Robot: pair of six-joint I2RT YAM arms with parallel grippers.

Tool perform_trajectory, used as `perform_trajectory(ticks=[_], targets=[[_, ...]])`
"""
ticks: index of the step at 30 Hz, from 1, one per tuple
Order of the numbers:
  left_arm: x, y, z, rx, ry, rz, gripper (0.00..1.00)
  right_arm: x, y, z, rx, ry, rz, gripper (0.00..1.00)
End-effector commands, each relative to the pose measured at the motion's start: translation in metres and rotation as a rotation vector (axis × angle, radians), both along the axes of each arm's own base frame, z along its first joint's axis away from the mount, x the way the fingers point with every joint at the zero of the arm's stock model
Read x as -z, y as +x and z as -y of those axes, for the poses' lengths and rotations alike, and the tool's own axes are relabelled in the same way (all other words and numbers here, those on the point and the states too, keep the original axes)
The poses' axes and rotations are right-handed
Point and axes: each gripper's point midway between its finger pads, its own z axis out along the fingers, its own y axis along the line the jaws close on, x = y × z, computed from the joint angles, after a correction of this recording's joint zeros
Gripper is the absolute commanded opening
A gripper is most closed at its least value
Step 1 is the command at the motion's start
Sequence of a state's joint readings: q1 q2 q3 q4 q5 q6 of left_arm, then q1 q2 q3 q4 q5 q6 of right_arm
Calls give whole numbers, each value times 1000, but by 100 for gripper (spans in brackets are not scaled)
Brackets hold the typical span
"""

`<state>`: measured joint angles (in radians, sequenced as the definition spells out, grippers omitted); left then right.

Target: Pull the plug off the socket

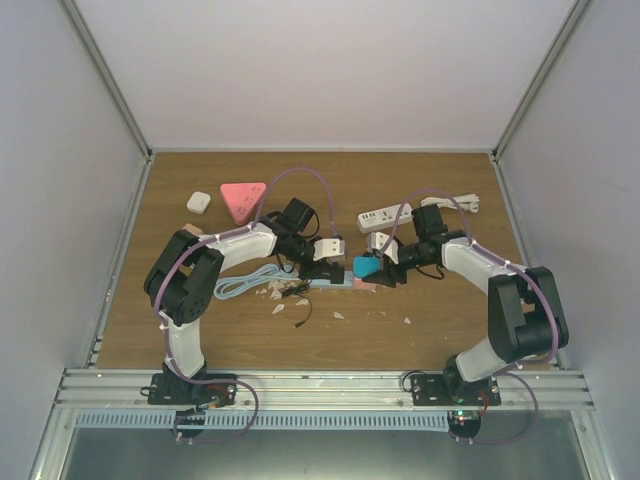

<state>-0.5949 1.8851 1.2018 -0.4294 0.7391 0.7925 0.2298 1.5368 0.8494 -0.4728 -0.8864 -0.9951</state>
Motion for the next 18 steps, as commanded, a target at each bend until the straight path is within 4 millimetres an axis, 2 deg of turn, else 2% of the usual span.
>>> perform_trajectory(ticks=[1, 4, 6, 11, 18], targets=[[-1, -9, 0, -2, 14, -25, 11, -8, -3, -4, -16, 15, -11, 63], [-2, -8, 0, -6, 16, -21, 14, -12, -4, -5, -20, 21, -18, 57], [-4, -8, 0, -7, 16, -21, 20, -14, -4, -6, -22, 26, -19, 55], [-9, -8, 0, -11, 27, -41, 52, -22, -3, -8, -24, 44, -28, 51], [-27, 0, -6, -42, 4, 15, 77, -31, 1, -11, -23, 75, -47, 50]])
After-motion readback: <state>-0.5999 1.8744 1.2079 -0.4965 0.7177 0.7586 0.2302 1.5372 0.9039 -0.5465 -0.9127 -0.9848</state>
